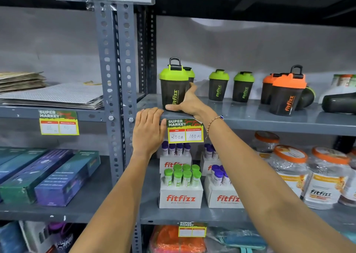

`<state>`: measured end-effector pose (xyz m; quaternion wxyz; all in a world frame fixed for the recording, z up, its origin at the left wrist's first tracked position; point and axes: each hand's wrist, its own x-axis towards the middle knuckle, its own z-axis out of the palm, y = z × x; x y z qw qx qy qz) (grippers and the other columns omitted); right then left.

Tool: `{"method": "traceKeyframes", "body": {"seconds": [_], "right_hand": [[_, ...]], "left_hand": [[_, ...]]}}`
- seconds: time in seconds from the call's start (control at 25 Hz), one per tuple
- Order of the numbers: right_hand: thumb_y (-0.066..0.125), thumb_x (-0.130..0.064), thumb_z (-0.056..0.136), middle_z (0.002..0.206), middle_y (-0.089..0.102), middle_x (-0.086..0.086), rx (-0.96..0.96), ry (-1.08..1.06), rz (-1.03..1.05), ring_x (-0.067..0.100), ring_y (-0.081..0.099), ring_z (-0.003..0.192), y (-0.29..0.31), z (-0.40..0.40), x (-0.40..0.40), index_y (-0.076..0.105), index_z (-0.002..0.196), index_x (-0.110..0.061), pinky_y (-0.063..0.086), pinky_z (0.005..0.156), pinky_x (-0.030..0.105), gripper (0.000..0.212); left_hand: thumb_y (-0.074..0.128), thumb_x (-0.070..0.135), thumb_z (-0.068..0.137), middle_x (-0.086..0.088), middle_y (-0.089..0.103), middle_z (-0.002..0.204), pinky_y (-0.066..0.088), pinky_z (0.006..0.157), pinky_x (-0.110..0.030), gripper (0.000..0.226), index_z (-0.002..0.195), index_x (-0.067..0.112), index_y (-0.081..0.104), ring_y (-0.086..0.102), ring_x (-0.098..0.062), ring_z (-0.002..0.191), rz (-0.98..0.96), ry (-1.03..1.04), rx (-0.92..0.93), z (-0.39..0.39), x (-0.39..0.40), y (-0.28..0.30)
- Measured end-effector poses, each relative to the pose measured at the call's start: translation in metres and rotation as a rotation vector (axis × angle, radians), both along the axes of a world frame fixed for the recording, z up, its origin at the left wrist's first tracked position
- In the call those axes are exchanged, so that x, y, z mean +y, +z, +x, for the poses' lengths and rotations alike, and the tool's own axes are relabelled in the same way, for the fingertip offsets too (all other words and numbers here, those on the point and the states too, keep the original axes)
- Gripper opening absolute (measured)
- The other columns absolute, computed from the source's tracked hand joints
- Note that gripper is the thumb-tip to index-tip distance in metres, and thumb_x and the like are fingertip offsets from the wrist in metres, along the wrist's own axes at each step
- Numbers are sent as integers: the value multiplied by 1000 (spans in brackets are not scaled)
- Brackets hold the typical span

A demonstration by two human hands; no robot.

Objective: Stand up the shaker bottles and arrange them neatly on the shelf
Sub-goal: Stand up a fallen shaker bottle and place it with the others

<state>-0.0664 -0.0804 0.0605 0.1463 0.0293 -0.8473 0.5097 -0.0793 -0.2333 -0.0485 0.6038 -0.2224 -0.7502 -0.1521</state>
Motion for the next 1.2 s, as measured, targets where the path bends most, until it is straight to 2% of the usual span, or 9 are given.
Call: {"method": "traceKeyframes", "body": {"seconds": [0.08,0.32,0.52,0.8,0.88,0.96,1.04,1.12,1.2], "right_hand": [[91,-27,55,146,40,10,-5,-2,20,29,44,132,0,0,-2,-8,146,-25,38,111,47,134],[88,-30,62,150,34,13,45,-36,148,28,37,137,-2,0,-9,-9,147,-9,32,115,44,131],[84,-39,66,152,31,14,48,-74,237,30,36,138,-3,1,-10,-5,146,-4,33,114,45,125],[82,-38,70,155,21,14,64,-67,215,30,28,142,1,14,-5,-1,147,-4,29,116,43,119],[80,-33,74,153,21,14,106,-50,158,28,29,141,-1,22,1,7,146,-5,31,115,42,107],[76,-27,79,145,33,13,174,-53,94,24,40,132,-6,34,9,21,143,-7,37,110,37,86],[69,-22,86,118,54,7,284,-115,-16,19,53,108,-12,53,29,44,131,-8,47,96,31,54],[62,-22,89,87,60,-5,431,-230,-133,18,60,88,-20,73,62,61,108,-12,56,86,38,21],[56,-26,92,74,61,-5,544,-368,-225,24,65,79,-25,92,98,62,92,-18,58,75,46,9]], "left_hand": [[38,28,99,-13,63,113,36,100,-43,36,112,3,60,53,-30,104,4,-1,-2,1,0,0],[39,27,98,-14,63,112,35,100,-42,35,112,3,60,54,-29,104,7,-5,3,2,0,-1],[39,27,98,-13,63,112,34,101,-41,36,113,3,61,55,-30,104,6,-7,-41,6,0,0],[39,27,97,-8,63,112,34,102,-38,33,110,6,61,53,-24,107,108,-104,-172,19,2,8],[39,25,97,-7,63,110,36,101,-39,30,107,7,61,53,-23,105,151,-122,-196,23,4,10],[36,22,97,-6,63,106,37,100,-43,28,103,9,60,54,-24,101,201,-100,-213,26,8,14],[32,24,99,-4,63,101,36,103,-44,30,99,11,59,54,-25,97,204,-60,-229,34,23,17],[30,26,99,-3,63,97,37,102,-43,32,96,12,59,55,-25,93,155,-65,-225,47,50,19],[31,27,100,-4,62,91,41,91,-42,32,91,12,58,54,-27,86,123,-73,-232,57,80,22]]}}
